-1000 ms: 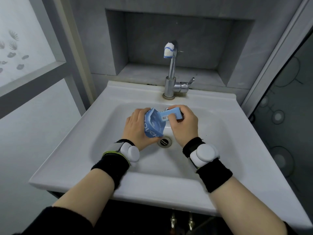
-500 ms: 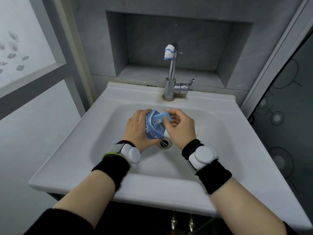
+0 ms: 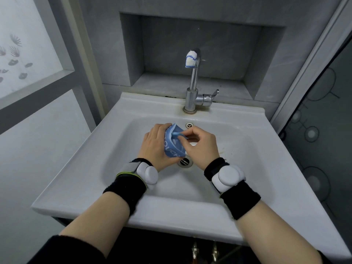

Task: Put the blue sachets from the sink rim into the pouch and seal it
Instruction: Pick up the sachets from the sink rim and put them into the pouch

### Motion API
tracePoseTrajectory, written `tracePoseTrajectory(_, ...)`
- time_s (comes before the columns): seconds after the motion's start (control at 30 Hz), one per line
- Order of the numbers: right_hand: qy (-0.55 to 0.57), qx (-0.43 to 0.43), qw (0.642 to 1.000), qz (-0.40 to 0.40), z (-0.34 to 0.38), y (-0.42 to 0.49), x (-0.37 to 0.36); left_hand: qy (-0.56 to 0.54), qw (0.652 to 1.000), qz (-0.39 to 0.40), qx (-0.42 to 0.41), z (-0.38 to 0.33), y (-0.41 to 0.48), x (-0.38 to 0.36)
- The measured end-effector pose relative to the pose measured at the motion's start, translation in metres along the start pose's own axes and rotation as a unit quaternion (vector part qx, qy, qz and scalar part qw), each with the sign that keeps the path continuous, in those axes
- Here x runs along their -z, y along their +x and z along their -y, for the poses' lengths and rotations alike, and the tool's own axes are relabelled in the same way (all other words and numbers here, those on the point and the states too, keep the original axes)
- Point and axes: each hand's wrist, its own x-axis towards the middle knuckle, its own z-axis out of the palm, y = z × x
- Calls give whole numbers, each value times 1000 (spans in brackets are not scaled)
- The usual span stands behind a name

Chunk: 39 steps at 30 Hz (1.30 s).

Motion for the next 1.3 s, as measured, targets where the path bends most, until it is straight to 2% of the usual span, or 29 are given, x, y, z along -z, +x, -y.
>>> tracePoseTrajectory(0.27, -31, 42, 998, -29, 1, 1, 0, 12, 1000, 17, -7, -4, 1, 4)
tracePoseTrajectory(0.57, 2, -41, 999, -18, 0, 0, 1, 16, 999, 32, -13, -8, 0, 6)
tracePoseTrajectory(0.83, -46, -80, 995, 29, -1, 0, 0, 29, 999, 41, -20, -11, 2, 6)
tracePoseTrajectory(1.3, -75, -25, 995, 58, 4, -3, 1, 20, 999, 39, -23, -12, 1, 6)
